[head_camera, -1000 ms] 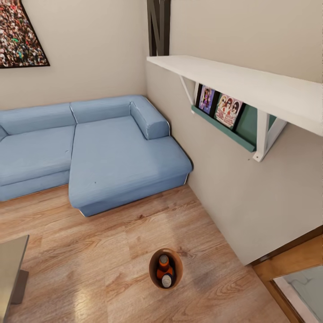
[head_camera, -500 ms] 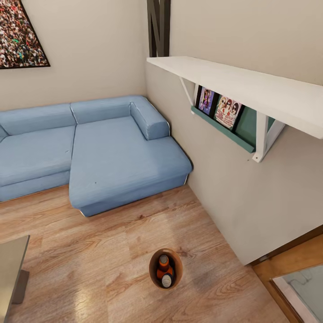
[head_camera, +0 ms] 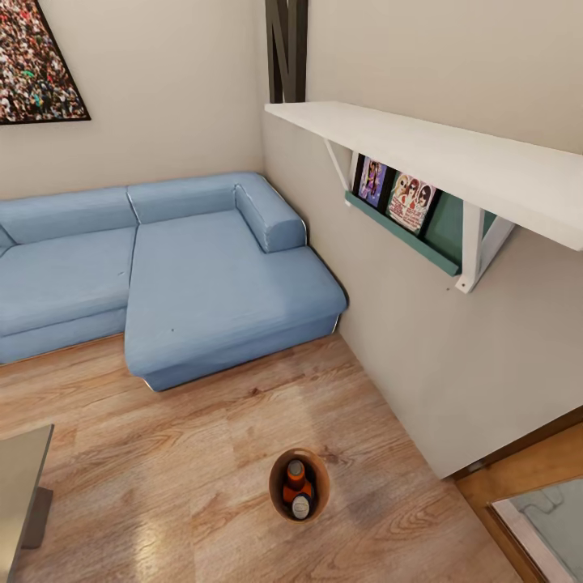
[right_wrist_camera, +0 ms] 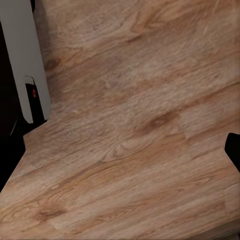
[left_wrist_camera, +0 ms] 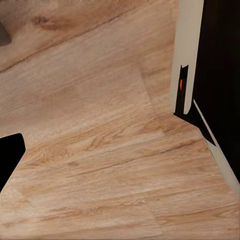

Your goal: Put the three can of soda from the living room inside the tash can in the kitchen.

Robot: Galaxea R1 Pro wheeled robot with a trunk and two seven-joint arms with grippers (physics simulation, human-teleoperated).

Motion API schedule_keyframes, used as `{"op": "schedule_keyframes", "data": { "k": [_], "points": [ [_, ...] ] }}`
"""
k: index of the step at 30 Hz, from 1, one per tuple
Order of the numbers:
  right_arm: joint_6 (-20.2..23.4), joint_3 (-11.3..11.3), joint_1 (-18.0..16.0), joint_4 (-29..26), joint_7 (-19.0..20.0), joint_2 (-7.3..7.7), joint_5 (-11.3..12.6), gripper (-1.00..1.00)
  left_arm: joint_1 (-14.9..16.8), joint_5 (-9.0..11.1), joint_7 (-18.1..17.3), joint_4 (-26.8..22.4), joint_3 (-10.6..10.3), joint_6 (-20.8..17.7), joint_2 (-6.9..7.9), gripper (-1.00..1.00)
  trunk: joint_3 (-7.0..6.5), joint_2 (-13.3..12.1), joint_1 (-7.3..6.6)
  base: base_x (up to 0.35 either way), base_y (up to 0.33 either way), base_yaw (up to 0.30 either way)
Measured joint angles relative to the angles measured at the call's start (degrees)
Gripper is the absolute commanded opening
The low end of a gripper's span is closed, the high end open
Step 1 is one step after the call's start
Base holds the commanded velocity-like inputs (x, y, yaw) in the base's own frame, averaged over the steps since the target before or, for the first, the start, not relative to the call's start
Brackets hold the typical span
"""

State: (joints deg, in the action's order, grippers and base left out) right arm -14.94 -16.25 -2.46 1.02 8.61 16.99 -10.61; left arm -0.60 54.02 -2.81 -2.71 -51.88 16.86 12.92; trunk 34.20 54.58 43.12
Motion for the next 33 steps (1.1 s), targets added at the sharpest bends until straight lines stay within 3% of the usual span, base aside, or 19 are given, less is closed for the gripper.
{"op": "schedule_keyframes", "data": {
  "k": [8,12,24,33],
  "points": [
    [0.0,0.2,0.0,-0.2,0.1,-0.73,-0.4,1.0,0.0,-0.1,0.0,-0.3,0.0,0.0,-0.5,1.0,0.0,0.0,0.0,0.0,0.0,0.0],
    [0.1,0.4,0.0,-0.1,0.1,-2.83,-0.6,1.0,0.0,-0.1,0.0,-0.3,0.0,0.0,-0.85,1.0,0.0,0.0,0.0,0.0,0.0,0.0],
    [0.1,0.4,0.0,-0.1,0.1,-5.85,-0.5,1.0,0.1,-0.1,0.0,-0.3,0.0,0.0,-1.05,1.0,0.0,0.0,0.0,0.0,0.0,0.0],
    [0.1,0.4,0.0,-0.1,0.1,-6.75,-0.3,1.0,0.0,-0.1,0.0,-0.3,0.0,0.0,-1.06,1.0,0.0,0.0,0.0,0.0,0.0,0.0]
  ]
}}
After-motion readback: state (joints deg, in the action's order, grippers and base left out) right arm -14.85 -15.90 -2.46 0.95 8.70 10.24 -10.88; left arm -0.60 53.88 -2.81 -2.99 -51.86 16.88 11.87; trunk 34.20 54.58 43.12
